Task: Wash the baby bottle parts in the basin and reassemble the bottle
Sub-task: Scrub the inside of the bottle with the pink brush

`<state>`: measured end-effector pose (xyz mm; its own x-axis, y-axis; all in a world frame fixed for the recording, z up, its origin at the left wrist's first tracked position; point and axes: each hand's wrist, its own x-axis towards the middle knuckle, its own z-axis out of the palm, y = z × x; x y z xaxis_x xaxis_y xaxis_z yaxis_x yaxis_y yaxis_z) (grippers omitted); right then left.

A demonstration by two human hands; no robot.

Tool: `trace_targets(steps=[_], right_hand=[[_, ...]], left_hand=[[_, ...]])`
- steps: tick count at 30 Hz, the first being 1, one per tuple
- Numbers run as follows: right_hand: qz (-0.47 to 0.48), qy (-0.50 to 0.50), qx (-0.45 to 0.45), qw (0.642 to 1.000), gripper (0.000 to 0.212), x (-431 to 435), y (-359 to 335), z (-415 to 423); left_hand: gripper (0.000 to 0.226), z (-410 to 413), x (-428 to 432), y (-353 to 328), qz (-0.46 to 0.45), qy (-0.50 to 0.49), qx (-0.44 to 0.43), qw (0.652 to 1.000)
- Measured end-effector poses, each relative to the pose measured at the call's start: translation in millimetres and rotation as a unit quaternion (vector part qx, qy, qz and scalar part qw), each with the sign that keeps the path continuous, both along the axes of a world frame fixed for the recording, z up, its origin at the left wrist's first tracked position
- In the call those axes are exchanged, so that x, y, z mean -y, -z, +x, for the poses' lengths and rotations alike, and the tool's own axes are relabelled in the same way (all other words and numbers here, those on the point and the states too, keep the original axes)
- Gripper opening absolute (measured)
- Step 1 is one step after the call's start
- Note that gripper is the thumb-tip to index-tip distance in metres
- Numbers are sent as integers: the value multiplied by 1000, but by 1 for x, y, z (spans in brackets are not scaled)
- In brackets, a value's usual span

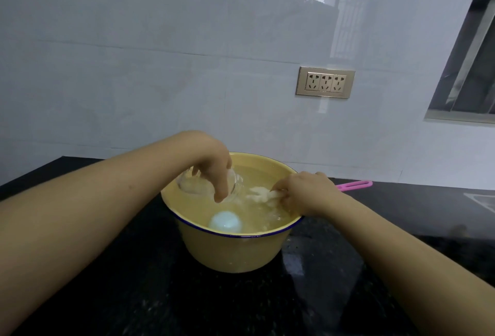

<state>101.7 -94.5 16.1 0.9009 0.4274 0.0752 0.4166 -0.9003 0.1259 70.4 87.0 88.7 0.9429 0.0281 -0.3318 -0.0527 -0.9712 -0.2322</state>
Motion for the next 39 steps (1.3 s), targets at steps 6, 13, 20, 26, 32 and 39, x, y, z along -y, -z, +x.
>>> trace_targets(steps=[6, 13, 20, 26, 32, 39], right_hand=[[-1, -5, -2, 1000, 42, -1, -1, -1], [-6, -18, 73, 997, 39, -1, 5, -4], [-19, -5, 199, 980, 39, -3, 3, -12], [16, 25, 247, 969, 43, 1, -2, -8], [55, 33, 252, 966, 44, -1, -2, 5], [87, 18, 229, 969, 42, -10, 1, 10]], left_hand=[[43, -5, 10, -2, 245, 48, 96, 964], [39, 4, -3, 20, 236, 108, 265, 929], [54, 20, -20, 56, -120, -53, 214, 968], [42, 33, -28, 78, -113, -61, 155, 980], [52, 42, -28, 87, -128, -34, 68, 989], [50, 44, -27, 91, -101, -35, 15, 994]])
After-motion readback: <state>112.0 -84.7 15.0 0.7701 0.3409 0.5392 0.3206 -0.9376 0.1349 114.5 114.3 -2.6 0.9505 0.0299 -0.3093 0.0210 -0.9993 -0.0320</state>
